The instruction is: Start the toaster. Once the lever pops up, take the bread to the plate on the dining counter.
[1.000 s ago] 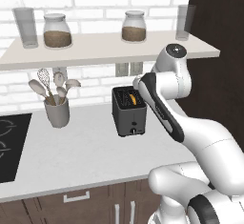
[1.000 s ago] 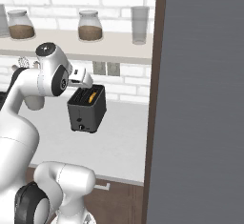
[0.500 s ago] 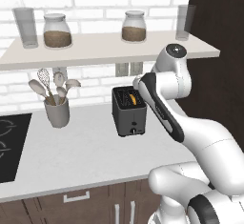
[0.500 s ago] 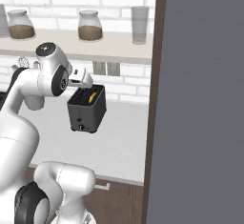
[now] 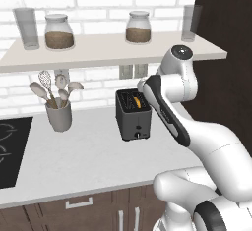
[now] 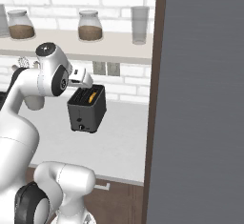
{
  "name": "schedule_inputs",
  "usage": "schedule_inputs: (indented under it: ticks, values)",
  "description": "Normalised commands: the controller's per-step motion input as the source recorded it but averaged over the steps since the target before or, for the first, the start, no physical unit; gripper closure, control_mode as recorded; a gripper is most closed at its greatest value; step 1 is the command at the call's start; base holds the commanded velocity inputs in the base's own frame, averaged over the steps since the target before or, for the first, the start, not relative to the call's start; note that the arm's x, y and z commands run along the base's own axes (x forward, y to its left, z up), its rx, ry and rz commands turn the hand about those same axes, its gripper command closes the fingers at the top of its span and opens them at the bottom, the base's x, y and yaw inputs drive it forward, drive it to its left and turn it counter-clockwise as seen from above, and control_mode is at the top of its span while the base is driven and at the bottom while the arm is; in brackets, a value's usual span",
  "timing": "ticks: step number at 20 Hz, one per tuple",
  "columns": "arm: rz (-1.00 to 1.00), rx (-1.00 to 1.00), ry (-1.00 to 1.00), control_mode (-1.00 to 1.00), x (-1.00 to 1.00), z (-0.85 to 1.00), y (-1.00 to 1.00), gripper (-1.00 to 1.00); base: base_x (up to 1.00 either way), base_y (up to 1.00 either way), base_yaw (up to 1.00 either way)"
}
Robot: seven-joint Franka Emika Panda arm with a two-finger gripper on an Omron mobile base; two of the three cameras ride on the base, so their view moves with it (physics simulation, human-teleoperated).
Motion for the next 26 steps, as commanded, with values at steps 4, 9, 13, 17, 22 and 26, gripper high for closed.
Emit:
schedule_inputs:
  ticks: [4,9,13,17,22,26]
  values:
    - [0.00,0.00,0.00,-1.00,0.00,0.00,0.00,-1.00,0.00,0.00,0.00]
    - [0.00,0.00,0.00,-1.00,0.00,0.00,0.00,-1.00,0.00,0.00,0.00]
    - [0.00,0.00,0.00,-1.00,0.00,0.00,0.00,-1.00,0.00,0.00,0.00]
    - [0.00,0.00,0.00,-1.00,0.00,0.00,0.00,-1.00,0.00,0.00,0.00]
    - [0.00,0.00,0.00,-1.00,0.00,0.00,0.00,-1.00,0.00,0.00,0.00]
    - [0.00,0.00,0.00,-1.00,0.00,0.00,0.00,-1.00,0.00,0.00,0.00]
